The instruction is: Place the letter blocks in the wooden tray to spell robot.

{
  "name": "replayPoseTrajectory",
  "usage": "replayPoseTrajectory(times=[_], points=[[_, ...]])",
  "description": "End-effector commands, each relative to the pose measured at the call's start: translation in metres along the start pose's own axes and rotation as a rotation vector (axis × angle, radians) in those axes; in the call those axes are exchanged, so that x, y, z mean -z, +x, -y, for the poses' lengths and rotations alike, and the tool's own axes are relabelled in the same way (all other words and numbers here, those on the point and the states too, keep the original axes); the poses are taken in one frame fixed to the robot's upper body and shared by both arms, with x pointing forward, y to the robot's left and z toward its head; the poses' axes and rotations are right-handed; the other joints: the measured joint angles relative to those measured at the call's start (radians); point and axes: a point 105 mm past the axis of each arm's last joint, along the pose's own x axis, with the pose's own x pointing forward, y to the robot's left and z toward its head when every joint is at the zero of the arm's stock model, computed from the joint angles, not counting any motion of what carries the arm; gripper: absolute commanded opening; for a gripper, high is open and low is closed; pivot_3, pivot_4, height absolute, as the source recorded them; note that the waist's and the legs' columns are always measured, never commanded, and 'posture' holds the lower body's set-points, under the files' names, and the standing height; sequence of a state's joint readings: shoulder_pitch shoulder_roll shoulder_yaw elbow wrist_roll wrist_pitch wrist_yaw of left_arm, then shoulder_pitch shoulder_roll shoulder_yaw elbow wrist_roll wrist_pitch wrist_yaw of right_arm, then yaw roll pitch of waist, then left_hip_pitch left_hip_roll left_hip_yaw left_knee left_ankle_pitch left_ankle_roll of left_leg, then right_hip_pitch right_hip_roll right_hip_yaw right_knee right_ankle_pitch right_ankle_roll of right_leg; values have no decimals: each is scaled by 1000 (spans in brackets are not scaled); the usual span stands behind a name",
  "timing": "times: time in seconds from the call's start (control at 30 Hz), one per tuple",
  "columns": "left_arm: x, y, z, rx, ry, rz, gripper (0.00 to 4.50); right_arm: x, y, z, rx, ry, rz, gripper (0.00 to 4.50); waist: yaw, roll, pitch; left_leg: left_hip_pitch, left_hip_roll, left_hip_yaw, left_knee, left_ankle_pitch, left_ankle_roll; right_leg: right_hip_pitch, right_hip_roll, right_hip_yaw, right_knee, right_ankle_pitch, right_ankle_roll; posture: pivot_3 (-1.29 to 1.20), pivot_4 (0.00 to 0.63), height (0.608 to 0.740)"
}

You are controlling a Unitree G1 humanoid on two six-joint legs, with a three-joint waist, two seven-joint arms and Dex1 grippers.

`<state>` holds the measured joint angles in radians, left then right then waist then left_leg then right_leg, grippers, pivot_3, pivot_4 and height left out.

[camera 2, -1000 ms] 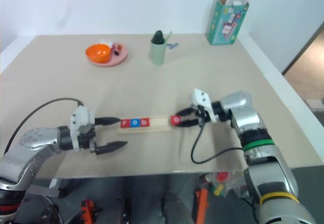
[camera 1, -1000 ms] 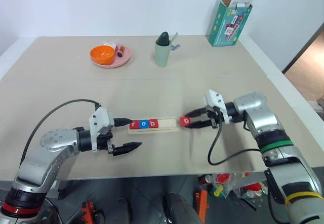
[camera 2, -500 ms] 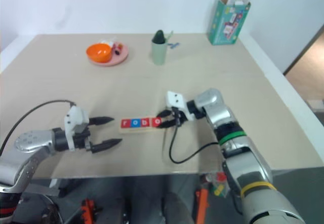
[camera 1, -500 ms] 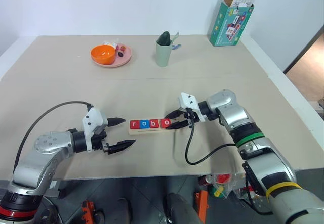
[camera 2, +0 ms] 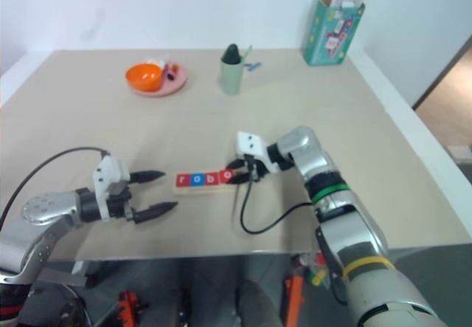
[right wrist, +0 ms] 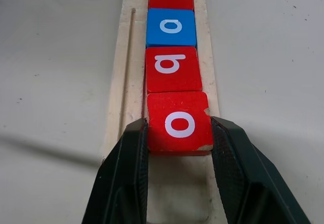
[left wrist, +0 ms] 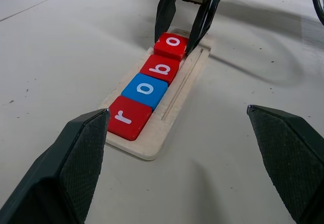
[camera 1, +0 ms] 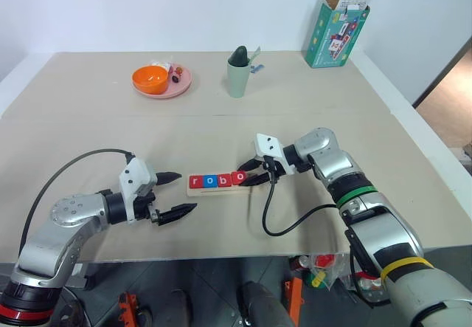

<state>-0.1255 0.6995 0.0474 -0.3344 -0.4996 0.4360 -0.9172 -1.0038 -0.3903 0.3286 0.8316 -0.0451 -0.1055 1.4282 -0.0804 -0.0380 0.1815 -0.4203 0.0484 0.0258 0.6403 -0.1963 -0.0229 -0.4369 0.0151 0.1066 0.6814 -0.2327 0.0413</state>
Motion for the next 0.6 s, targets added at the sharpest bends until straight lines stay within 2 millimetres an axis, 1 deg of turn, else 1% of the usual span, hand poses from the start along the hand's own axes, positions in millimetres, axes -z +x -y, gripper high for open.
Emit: replayPoseTrajectory(times=[0.03,0.27,0.43,0.5,0.6], points=[[-10,-1,-1,-4,51,25,4500,-8,-1,4,-4,-32,-4,1184,0,0,0,0,0,0,0,0,0,0,0,0,0,0,0,0,150,740],[-7,-1,-2,0,54,18,4500,-12,1,5,-12,-34,-1,1184,0,0,0,0,0,0,0,0,0,0,0,0,0,0,0,0,150,740],[-4,-1,-2,2,56,12,4500,-13,1,4,-35,1,0,1184,0,0,0,0,0,0,0,0,0,0,0,0,0,0,0,0,150,740],[-3,-1,-2,3,57,9,4500,-14,1,4,-39,6,6,2234,0,0,0,0,0,0,0,0,0,0,0,0,0,0,0,0,150,740],[-2,-1,-1,6,59,3,4500,-15,0,6,-23,6,12,3272,0,0,0,0,0,0,0,0,0,0,0,0,0,0,0,0,150,740]])
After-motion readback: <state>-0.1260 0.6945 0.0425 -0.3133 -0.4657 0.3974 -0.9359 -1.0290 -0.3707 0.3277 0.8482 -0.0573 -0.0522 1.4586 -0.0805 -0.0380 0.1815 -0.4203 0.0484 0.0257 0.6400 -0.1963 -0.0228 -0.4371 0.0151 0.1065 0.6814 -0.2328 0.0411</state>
